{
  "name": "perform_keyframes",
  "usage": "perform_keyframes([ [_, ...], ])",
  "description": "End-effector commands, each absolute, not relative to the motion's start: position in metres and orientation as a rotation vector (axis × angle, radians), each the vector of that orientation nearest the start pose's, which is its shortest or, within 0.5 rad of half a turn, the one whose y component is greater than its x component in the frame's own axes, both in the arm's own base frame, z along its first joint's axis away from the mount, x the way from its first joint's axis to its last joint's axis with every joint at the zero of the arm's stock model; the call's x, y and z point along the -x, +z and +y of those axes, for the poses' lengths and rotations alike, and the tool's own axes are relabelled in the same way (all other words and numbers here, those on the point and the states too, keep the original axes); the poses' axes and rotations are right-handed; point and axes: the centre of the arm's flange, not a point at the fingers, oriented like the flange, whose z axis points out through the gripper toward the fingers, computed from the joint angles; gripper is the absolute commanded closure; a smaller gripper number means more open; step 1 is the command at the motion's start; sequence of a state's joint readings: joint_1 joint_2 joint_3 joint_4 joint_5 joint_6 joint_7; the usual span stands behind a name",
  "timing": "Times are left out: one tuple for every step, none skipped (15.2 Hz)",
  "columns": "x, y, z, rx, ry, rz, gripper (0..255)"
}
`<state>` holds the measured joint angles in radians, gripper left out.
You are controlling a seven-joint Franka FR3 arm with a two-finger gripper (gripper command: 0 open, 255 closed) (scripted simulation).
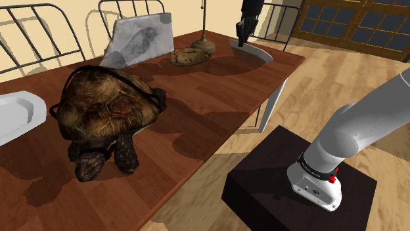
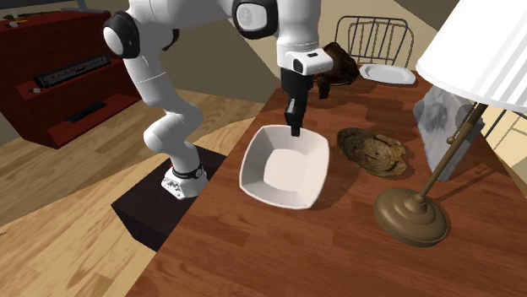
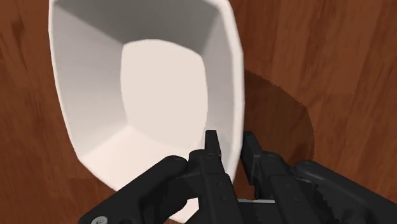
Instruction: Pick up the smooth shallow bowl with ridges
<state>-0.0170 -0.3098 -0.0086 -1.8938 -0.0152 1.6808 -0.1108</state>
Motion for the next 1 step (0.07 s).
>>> perform_keyframes([
  [-0.4654,0.6428,-0.0132,3.154,-0.150,-0.137,255],
])
